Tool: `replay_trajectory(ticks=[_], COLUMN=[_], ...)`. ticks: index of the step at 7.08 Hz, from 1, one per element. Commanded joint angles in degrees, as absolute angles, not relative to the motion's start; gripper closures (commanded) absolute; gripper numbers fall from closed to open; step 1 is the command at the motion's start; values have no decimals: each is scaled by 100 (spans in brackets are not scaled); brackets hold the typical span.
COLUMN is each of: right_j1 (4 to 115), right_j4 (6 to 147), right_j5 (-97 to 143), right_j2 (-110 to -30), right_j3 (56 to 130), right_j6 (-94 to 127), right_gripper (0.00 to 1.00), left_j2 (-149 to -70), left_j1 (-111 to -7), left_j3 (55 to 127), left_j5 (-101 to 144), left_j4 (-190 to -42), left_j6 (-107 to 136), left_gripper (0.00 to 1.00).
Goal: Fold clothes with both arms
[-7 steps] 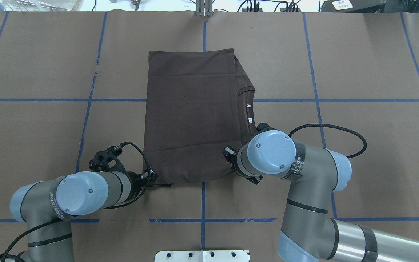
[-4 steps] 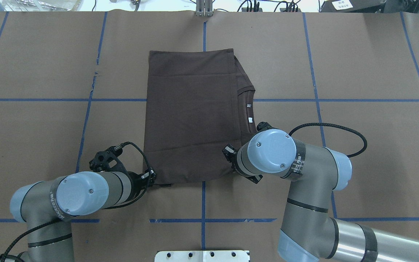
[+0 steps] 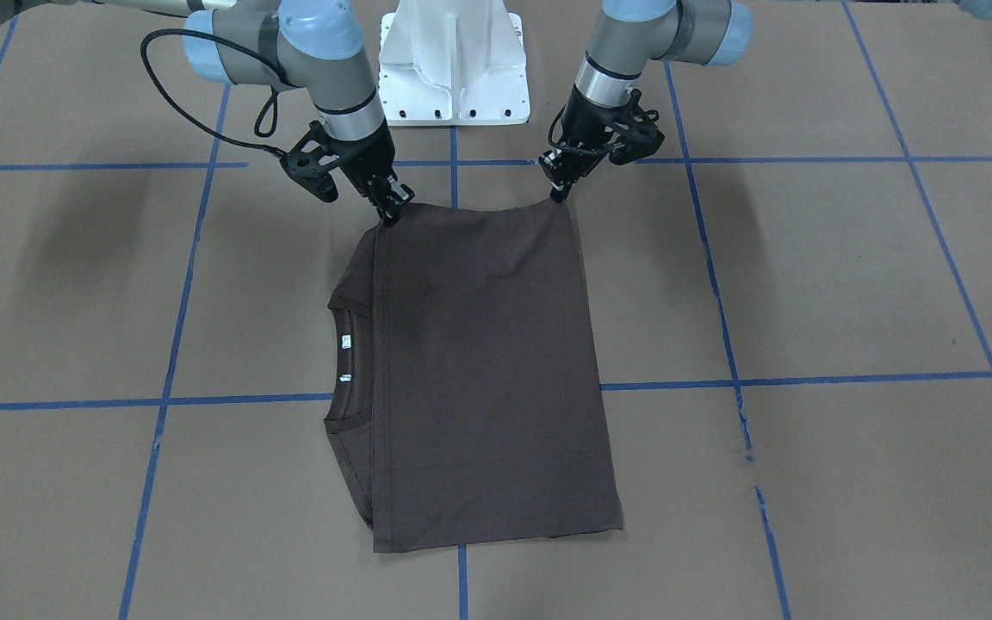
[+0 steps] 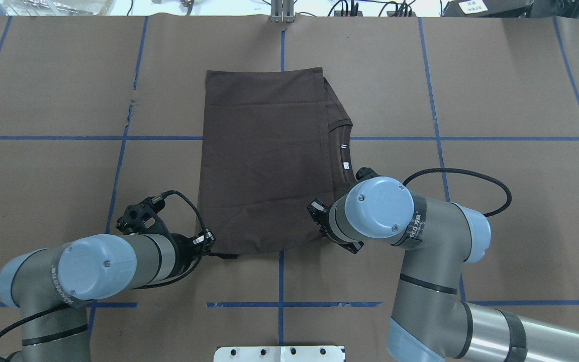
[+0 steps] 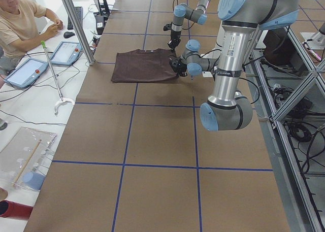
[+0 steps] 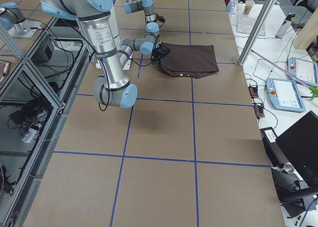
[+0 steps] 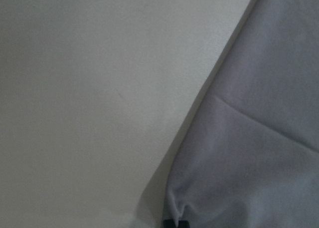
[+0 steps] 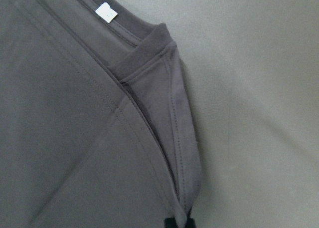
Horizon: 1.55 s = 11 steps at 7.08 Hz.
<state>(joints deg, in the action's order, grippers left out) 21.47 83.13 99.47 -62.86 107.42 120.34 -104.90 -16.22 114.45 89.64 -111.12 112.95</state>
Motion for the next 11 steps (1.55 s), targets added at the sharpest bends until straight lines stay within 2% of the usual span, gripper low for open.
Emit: replay_trajectory(ticks=[1, 3, 4, 5, 7, 9, 11], right_j1=[2092, 2048, 2213, 2589, 3179, 3366, 3515], right_j4=[8376, 8393, 8463, 8412, 8402, 8394, 7791], right_j5=[10011, 10239, 10231, 10213, 10222, 10230, 10230], right_j2=[-6896, -7268, -7190, -7076, -6095, -5767, -5354], right_j3=[11719, 12643, 12726, 12405, 11290, 10717, 9796], right_j6=[12119, 12409, 12401, 12340, 12287, 11980, 11997], right_gripper=[100, 100, 100, 100, 100, 100, 100], left_j2=[-10380, -10432, -10615, -10765, -11265, -11408, -11704], left_j1=[-1487, -1117, -1151, -1343, -1939, -2537, -2925], left_j3=[12404, 13329, 13455, 13125, 12317, 11929, 11325], left_j5=[9000, 9009, 9078, 9079, 9079, 9105, 9079], left_j4=[-10386, -9785, -9600, -9598, -9606, -9624, -9677], left_j6=[11346, 11759, 11690, 11455, 10866, 10207, 9688], left_gripper=[100, 100, 100, 100, 100, 100, 100])
